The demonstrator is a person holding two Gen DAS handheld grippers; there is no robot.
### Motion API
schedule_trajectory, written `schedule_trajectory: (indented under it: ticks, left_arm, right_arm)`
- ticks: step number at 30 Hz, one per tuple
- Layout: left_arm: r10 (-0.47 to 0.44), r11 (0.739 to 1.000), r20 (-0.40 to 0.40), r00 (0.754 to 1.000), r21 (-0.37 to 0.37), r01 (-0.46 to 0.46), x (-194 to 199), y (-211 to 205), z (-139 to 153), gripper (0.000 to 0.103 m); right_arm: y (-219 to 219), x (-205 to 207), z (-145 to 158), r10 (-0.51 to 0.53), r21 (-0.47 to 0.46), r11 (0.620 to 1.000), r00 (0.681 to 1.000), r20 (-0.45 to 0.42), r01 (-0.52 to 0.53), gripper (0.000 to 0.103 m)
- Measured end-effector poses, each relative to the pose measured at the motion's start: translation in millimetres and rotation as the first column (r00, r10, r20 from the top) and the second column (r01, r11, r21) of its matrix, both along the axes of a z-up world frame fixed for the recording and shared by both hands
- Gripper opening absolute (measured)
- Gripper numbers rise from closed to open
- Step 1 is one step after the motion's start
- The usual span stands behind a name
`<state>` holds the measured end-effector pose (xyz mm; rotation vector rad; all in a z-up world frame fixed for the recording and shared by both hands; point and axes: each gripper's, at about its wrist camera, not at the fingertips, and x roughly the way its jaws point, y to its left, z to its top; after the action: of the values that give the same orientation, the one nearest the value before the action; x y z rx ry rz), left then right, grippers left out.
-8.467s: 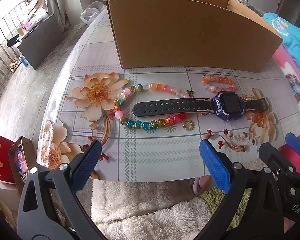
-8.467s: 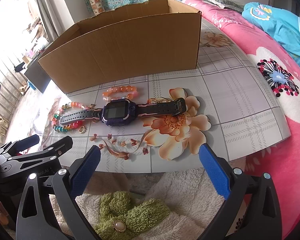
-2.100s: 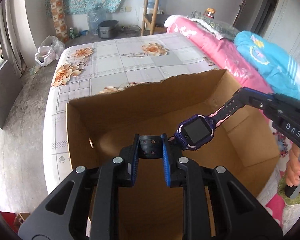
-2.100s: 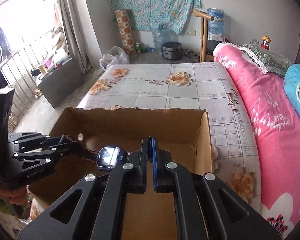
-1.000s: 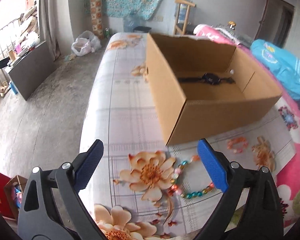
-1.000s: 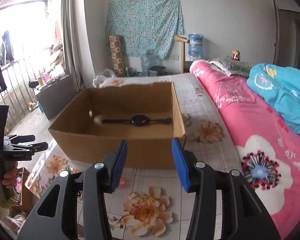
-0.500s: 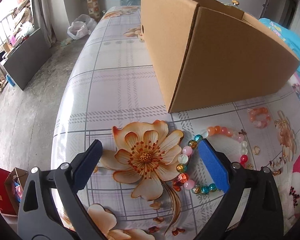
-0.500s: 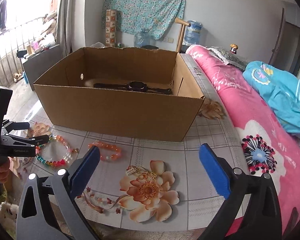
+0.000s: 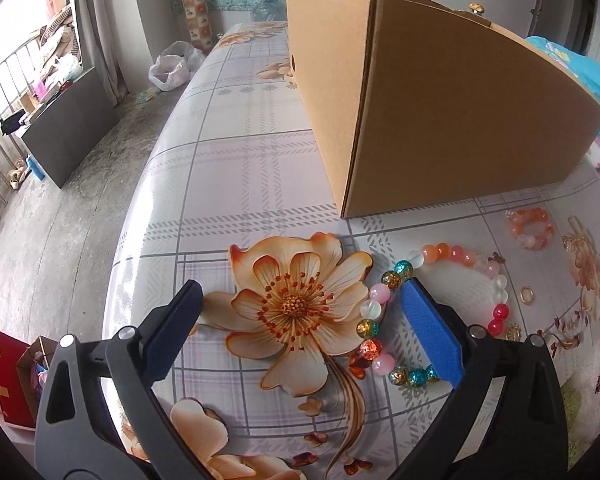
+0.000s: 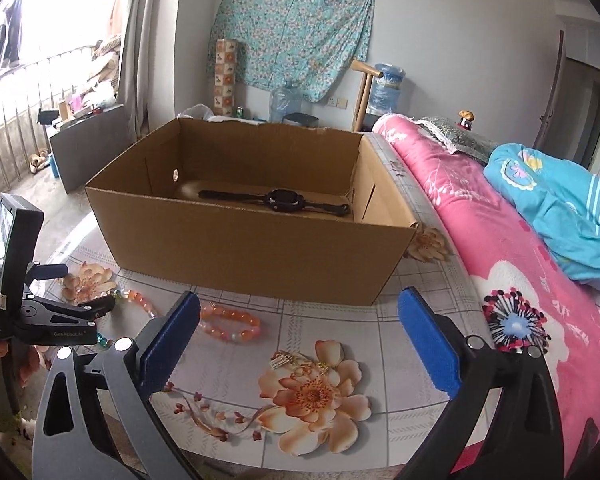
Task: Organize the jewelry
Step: 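Move the left gripper to the multicolored bead bracelet and grasp it, then lift the bead bracelet into the box and open the left gripper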
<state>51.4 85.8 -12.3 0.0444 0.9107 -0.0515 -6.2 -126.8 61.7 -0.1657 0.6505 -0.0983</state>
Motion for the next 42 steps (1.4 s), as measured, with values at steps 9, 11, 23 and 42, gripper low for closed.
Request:
schedule_trajectory:
  ticks: [9, 11, 23, 42]
  left_arm:
    - [-0.084, 0.996, 0.048, 0.995, 0.019, 0.083, -9, 5, 7, 0.096]
    - [-0.111, 0.993, 0.071, 0.991, -0.026, 0.113, -16, 9, 12, 0.095]
    - [-0.206, 0.974, 0.055, 0.977, -0.084, 0.21, -25, -2, 15, 0.042]
    - [-0.174, 0.983, 0.047, 0.984, -0.055, 0.177, -23, 18, 13, 0.008]
  right_arm:
    - [10, 16, -21, 0.095, 0.212, 0.975, 0.986, -0.14, -0.064, 0.089]
    - [11, 18, -22, 0.11, 0.232, 0.97, 0.983, -0.147, -0.074, 0.085]
    - [30, 30, -43, 0.241, 0.392, 0.91, 0.94, -0.24, -0.133, 0.048]
    - [57, 41, -54, 0.31, 0.432, 0.885, 0.913, -0.264, -0.176, 0.03]
